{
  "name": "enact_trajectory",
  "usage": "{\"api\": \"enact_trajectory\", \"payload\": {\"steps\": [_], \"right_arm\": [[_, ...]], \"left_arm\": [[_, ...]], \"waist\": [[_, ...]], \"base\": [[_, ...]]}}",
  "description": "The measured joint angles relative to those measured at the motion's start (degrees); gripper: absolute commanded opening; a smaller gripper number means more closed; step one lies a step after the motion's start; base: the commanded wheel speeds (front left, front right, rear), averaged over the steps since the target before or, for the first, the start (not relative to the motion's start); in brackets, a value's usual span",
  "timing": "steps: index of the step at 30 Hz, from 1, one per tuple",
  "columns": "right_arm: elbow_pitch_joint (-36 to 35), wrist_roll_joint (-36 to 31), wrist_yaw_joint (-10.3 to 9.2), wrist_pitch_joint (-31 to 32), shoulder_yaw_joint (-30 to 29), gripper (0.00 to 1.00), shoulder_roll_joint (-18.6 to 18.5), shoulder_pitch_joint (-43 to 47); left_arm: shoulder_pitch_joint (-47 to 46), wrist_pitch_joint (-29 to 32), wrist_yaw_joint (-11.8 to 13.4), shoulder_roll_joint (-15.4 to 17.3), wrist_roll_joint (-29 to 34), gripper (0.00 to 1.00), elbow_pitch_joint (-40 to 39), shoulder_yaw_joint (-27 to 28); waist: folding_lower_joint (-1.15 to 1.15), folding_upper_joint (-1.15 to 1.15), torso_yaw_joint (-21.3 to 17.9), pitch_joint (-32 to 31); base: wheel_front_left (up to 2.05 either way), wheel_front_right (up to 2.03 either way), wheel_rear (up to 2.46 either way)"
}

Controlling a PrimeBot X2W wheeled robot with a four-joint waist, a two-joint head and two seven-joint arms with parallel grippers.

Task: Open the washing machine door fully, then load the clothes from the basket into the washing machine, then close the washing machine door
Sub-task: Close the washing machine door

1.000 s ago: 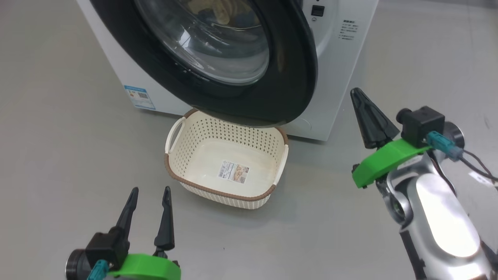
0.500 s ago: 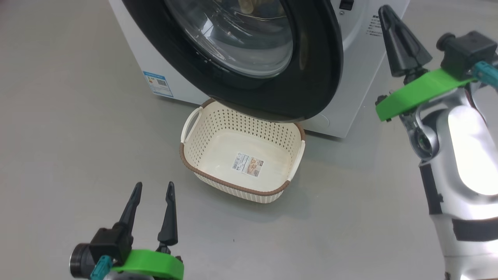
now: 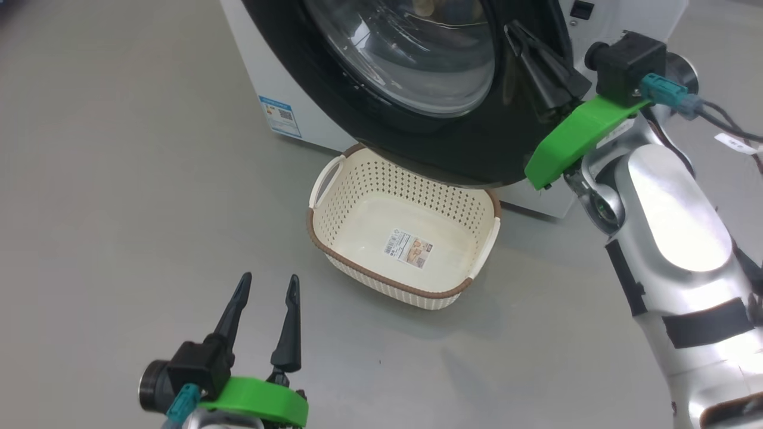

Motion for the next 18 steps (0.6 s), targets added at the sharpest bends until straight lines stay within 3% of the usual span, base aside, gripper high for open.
{"api": "enact_trajectory", "payload": {"steps": [18], "right_arm": [[20.2, -0.4, 0.00, -2.1, -2.1, 0.00, 0.0, -0.7]], "left_arm": [[-2.4, -0.3, -0.2, -1.4, 0.0, 1.00, 1.3, -2.3]], "waist": [[0.00, 0.00, 5.1, 2.7]], "base": [[0.00, 0.00, 0.00]]}}
